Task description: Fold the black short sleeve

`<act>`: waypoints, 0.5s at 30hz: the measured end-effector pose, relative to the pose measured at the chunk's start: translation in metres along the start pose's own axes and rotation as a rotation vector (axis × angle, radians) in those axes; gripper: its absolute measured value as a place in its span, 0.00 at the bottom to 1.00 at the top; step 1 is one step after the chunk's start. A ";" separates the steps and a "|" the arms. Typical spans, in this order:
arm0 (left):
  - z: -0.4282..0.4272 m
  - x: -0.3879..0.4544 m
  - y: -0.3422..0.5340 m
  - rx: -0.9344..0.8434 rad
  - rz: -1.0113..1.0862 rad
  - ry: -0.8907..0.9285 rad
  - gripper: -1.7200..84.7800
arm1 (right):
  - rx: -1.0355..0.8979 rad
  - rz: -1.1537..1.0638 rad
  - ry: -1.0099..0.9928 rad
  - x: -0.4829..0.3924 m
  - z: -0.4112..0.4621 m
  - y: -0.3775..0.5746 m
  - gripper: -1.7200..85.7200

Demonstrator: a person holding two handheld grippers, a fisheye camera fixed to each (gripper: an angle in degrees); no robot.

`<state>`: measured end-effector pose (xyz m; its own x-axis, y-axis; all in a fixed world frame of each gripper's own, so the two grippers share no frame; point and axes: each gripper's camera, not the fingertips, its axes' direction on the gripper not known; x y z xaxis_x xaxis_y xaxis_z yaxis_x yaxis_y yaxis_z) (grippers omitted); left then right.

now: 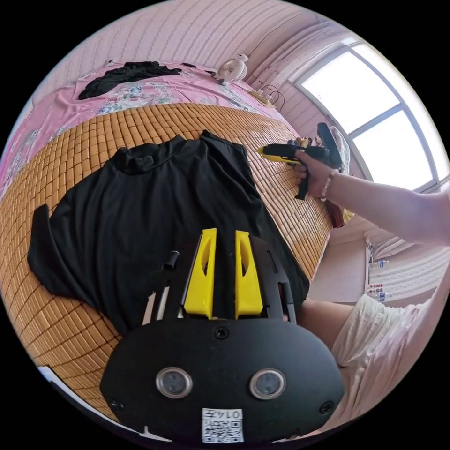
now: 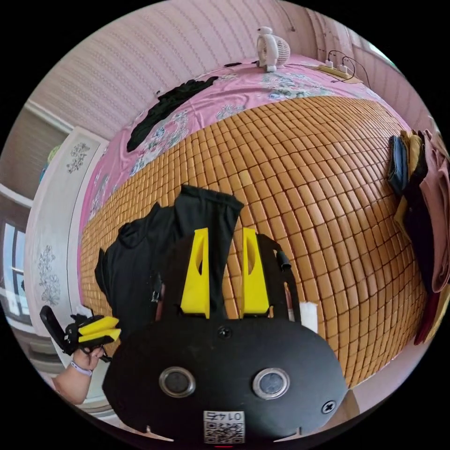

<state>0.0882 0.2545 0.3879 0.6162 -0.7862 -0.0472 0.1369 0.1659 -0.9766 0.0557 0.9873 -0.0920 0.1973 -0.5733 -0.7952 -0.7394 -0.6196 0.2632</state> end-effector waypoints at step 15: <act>0.095 0.035 -0.111 0.067 0.087 0.119 0.10 | 0.082 0.033 0.236 0.094 -0.036 0.089 0.06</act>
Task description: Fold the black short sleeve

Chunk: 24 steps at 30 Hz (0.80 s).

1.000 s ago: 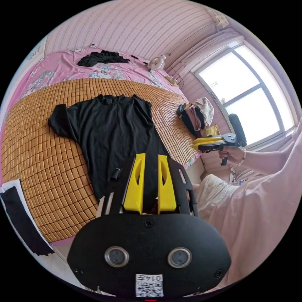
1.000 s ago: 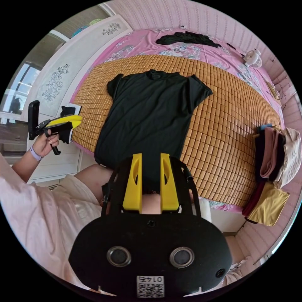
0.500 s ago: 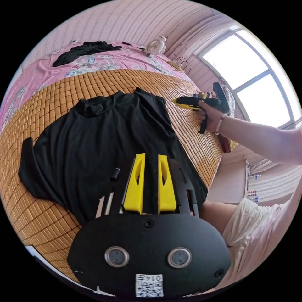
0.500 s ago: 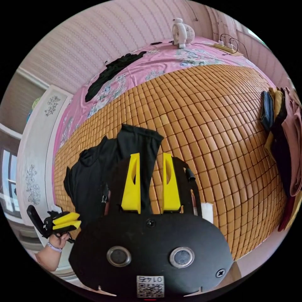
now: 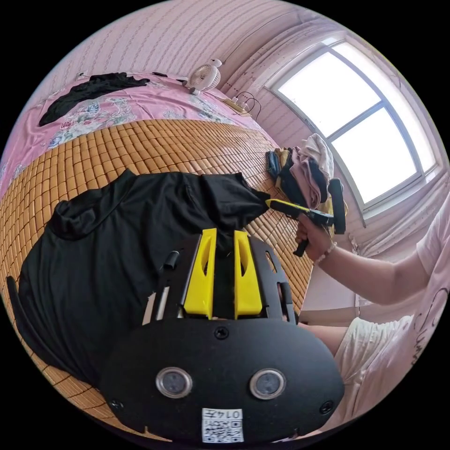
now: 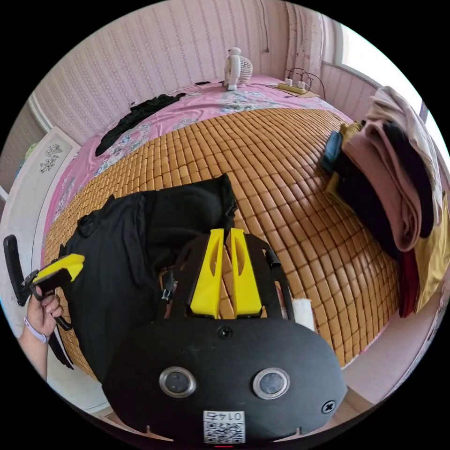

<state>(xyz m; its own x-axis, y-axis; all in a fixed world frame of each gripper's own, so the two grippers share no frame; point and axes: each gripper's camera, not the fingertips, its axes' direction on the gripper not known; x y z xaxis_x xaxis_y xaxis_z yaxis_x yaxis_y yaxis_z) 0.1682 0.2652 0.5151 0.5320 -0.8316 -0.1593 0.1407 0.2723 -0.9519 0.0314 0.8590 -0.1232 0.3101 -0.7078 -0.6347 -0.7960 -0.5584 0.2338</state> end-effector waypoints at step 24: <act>0.246 0.125 -0.156 -0.214 0.325 -0.174 0.10 | -0.077 -0.082 -0.051 0.071 0.075 0.044 0.09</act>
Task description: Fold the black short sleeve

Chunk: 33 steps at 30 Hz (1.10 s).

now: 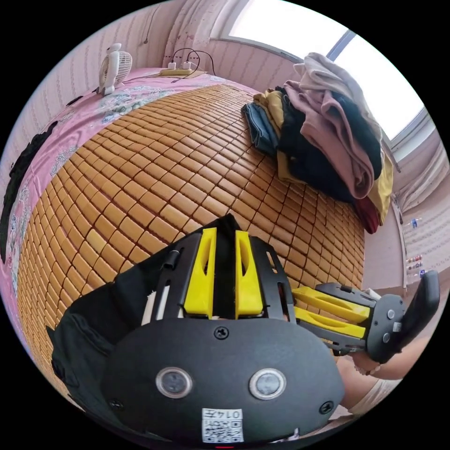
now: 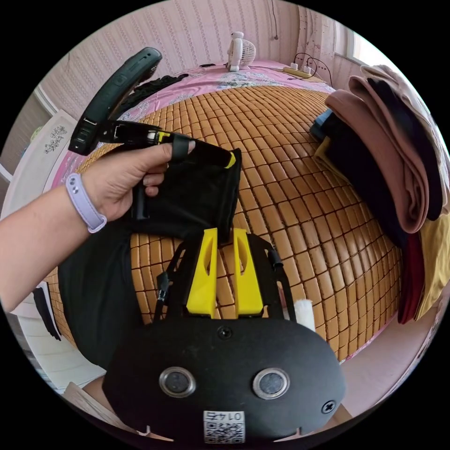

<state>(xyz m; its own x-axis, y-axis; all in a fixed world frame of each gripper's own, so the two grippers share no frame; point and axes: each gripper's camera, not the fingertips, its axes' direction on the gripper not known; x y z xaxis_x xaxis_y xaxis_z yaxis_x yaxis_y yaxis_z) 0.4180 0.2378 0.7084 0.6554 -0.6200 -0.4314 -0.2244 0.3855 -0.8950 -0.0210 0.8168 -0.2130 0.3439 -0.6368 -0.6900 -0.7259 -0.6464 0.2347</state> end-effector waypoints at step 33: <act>-0.342 -0.126 0.579 0.298 -1.038 -0.382 0.07 | 0.002 -0.941 -0.390 -0.356 0.156 -0.009 0.03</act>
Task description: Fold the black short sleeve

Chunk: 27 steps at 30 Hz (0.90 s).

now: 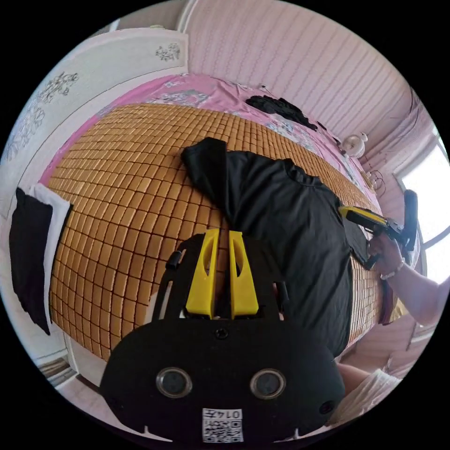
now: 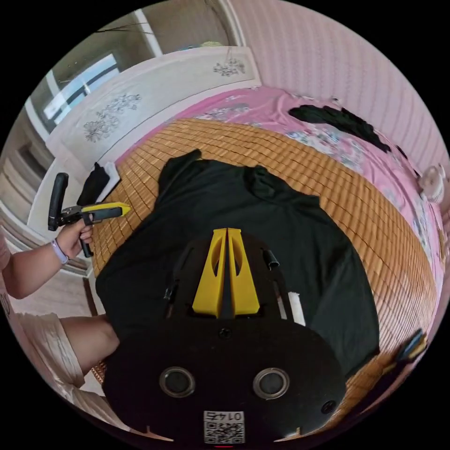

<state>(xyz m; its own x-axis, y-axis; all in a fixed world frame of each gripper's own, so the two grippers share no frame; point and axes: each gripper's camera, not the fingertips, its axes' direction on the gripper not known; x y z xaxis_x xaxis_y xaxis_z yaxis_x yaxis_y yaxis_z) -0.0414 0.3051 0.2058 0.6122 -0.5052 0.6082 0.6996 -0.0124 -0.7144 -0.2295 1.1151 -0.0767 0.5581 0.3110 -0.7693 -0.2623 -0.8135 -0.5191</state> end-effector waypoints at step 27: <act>-0.059 -0.199 -0.071 0.086 -0.065 0.181 0.08 | -0.069 -0.094 -0.056 -0.032 0.242 -0.145 0.01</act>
<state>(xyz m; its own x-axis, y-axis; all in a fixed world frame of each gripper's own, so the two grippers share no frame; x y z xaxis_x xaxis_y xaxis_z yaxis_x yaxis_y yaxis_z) -0.2341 0.3555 0.1151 0.4938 -0.6527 0.5746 0.7692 0.0196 -0.6388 -0.3997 1.3419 -0.0671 0.5325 0.4125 -0.7391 -0.1555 -0.8107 -0.5645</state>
